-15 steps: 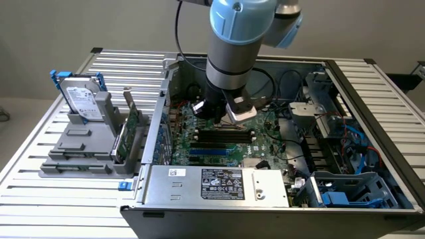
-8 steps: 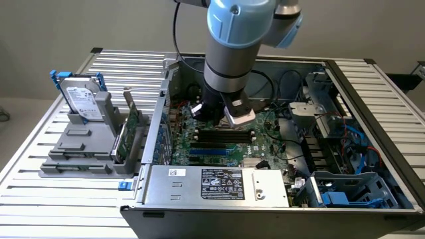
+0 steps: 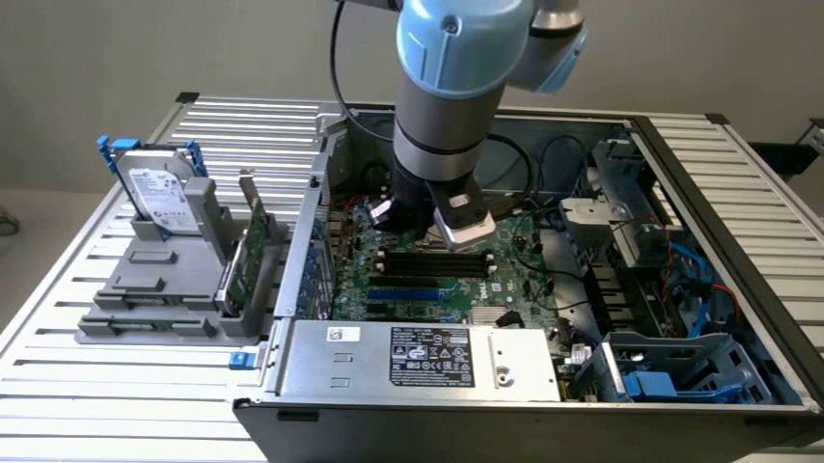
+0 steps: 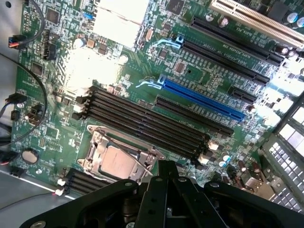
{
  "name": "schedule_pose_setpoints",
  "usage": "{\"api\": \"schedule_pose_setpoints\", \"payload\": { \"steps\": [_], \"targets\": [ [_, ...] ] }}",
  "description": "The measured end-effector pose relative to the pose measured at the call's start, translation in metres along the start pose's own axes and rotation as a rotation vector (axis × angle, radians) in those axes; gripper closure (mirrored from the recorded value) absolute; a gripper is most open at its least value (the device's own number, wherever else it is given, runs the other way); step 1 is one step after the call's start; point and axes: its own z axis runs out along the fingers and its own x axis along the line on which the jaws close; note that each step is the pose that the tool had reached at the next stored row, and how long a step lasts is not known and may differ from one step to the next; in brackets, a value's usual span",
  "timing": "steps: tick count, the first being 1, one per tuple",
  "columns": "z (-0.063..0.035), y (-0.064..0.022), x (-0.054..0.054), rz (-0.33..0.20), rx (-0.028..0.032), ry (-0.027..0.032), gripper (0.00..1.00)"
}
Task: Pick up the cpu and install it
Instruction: 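Install the second cpu locking lever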
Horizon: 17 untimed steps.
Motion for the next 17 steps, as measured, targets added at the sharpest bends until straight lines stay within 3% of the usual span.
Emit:
{"api": "schedule_pose_setpoints", "payload": {
  "steps": [2, 4, 7, 17],
  "targets": [
    [0.0000, 0.0000, 0.000, -0.006, 0.0015, 0.0188, 0.89],
    [0.0011, 0.0002, 0.000, -0.012, -0.0032, 0.0356, 0.89],
    [0.0041, 0.0006, -0.002, -0.017, -0.0083, 0.0494, 0.89],
    [0.0115, 0.0015, -0.007, -0.019, -0.0060, 0.0527, 0.89]
  ]
}}
